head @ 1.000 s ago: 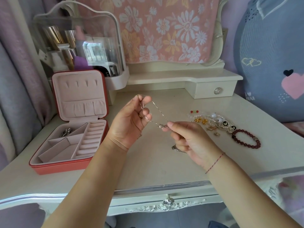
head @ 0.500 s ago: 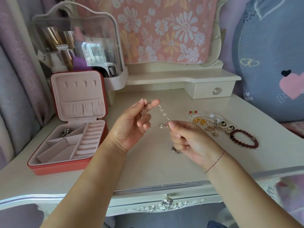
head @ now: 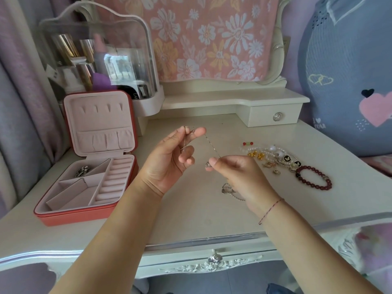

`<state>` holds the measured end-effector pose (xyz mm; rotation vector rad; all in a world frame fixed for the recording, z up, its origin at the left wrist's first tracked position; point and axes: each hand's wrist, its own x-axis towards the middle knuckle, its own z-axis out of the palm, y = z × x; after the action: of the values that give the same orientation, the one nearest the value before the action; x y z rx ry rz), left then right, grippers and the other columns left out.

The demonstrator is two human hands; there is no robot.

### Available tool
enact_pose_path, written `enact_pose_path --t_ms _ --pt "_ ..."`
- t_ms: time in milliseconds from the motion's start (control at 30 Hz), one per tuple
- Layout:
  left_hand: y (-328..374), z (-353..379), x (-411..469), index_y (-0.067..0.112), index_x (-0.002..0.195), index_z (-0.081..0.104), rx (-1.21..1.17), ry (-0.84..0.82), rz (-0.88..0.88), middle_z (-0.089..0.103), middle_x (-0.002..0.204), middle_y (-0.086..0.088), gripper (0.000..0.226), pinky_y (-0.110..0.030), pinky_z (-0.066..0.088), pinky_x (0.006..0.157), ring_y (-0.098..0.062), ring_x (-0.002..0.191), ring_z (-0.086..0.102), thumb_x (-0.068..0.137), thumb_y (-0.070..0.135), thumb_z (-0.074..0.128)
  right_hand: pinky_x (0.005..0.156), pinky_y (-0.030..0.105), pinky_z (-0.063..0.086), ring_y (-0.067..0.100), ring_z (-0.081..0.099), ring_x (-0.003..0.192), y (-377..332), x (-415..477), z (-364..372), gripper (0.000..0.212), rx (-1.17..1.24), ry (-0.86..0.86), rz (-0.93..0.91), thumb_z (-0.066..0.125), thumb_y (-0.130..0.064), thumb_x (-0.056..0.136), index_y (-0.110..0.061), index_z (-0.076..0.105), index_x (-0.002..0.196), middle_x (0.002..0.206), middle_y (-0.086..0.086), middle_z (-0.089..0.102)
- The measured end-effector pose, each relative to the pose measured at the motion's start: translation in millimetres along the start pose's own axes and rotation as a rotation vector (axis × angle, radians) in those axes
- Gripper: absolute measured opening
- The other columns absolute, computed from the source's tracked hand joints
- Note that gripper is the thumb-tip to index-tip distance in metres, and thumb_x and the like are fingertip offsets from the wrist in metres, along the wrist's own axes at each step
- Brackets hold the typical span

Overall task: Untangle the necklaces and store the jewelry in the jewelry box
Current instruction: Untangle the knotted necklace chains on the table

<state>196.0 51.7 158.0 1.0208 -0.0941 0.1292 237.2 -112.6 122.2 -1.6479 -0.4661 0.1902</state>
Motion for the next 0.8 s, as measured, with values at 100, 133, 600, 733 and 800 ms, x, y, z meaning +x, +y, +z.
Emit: enact_pose_path --t_ms 100,133,600,733,800 --pt "-0.3 -1.8 1.4 0.021 0.084 0.053 0.010 0.000 0.011 0.073 0.092 0.005 0.011 -0.015 0.043 0.043 -0.003 0.037 0.035 0.089 0.027 0.046 0.048 0.023 0.014 0.015 0.015 0.047 -1.8 0.0 1.3 0.017 0.073 -0.011 0.029 0.070 -0.032 0.085 -0.022 0.076 0.074 0.056 0.009 0.020" --pt "-0.5 -2.8 2.0 0.021 0.084 0.053 0.002 0.003 0.015 0.072 0.091 0.005 0.011 -0.015 0.044 0.044 -0.003 0.038 0.036 0.090 0.027 0.045 0.046 0.022 0.015 0.015 0.016 0.047 -1.9 0.6 1.0 0.013 0.111 -0.002 0.046 0.070 -0.029 0.085 -0.022 0.076 0.076 0.057 0.008 0.021" --pt "-2.2 -4.2 4.4 0.016 0.084 0.054 -0.064 0.030 -0.008 0.073 0.090 0.000 0.021 -0.022 0.056 0.056 -0.008 0.054 0.059 0.099 0.021 0.040 0.039 0.017 0.011 0.003 0.019 0.039 -5.3 3.8 -7.2 0.013 0.638 -0.163 0.181 0.066 -0.028 0.074 -0.021 0.062 0.064 0.052 -0.009 0.025" --pt "-3.7 -7.5 6.0 0.016 0.085 0.053 -0.089 0.037 -0.013 0.072 0.081 0.001 0.023 -0.022 0.057 0.064 -0.008 0.062 0.063 0.101 0.021 0.038 0.036 0.015 0.016 0.003 0.021 0.040 -5.8 4.5 -8.9 0.020 0.771 -0.250 0.179 0.073 -0.037 0.068 -0.020 0.065 0.069 0.054 -0.009 0.027" --pt "-3.7 -8.4 6.1 0.017 0.084 0.053 -0.097 0.038 -0.020 0.071 0.080 0.003 0.024 -0.021 0.056 0.063 -0.006 0.059 0.060 0.102 0.022 0.038 0.037 0.015 0.015 0.003 0.021 0.041 -6.8 4.2 -9.1 0.023 0.794 -0.241 0.194 0.068 -0.041 0.073 -0.018 0.069 0.070 0.054 -0.008 0.028"
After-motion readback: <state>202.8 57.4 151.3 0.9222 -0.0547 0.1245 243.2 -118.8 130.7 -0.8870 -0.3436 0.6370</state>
